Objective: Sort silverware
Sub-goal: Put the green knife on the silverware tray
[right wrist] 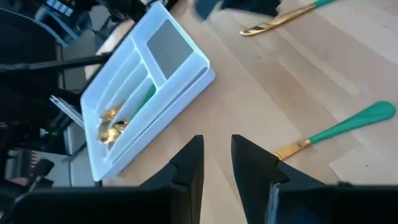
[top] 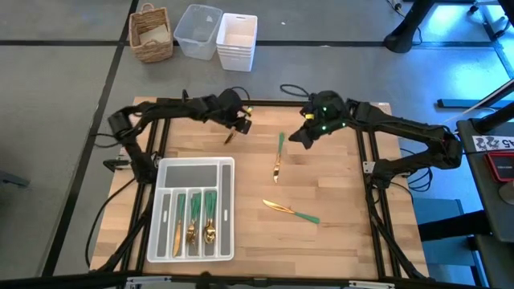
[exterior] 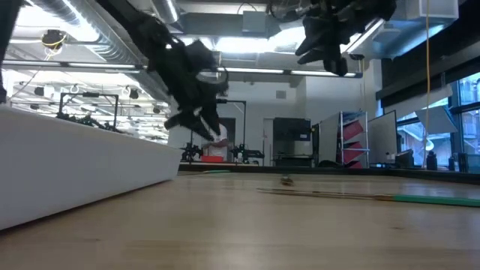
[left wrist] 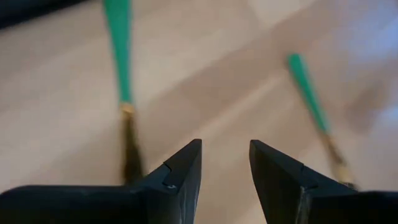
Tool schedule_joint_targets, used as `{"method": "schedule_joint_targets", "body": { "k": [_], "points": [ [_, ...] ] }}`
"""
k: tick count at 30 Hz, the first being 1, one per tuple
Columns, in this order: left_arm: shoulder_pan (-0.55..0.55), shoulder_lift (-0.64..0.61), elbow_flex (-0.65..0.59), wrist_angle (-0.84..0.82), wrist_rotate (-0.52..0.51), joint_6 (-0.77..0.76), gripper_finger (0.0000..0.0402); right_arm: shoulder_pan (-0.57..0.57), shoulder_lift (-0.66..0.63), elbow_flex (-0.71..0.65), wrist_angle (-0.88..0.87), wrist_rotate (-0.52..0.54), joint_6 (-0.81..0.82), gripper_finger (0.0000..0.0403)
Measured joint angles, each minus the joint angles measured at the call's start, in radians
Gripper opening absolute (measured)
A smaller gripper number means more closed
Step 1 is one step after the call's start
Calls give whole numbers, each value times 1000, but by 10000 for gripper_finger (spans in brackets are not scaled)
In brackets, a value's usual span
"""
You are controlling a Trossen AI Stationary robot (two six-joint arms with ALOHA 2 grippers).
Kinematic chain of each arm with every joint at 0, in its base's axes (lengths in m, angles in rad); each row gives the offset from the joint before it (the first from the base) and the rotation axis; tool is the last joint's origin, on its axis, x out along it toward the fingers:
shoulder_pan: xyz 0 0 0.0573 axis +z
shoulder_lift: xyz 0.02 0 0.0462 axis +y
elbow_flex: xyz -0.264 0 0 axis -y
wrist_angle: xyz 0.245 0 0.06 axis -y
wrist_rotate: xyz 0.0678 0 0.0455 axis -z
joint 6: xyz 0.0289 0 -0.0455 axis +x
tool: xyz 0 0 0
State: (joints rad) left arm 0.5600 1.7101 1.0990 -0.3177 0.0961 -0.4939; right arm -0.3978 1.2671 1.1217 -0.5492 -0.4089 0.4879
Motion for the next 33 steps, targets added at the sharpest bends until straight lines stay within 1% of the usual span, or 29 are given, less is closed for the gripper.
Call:
{"method": "schedule_joint_targets", "body": {
  "k": [7, 12, 16, 20, 27, 33],
  "points": [
    [83, 143, 121, -73, 1, 121, 127, 67, 0, 0, 8, 90, 0, 83],
    [99, 212, 172, -124, -9, 186, 127, 96, 0, 0, 8, 140, 0, 83],
    [98, 252, 200, -180, -51, 216, 127, 106, 0, 0, 8, 154, 0, 83],
    [98, 267, 207, -194, -67, 238, 127, 104, 0, -1, 9, 159, 1, 83],
    [98, 272, 207, -195, -116, 262, 127, 103, 0, -1, 9, 208, 4, 83],
    [95, 272, 207, -195, -118, 265, 127, 103, 0, -1, 9, 216, 4, 83]
  ]
}}
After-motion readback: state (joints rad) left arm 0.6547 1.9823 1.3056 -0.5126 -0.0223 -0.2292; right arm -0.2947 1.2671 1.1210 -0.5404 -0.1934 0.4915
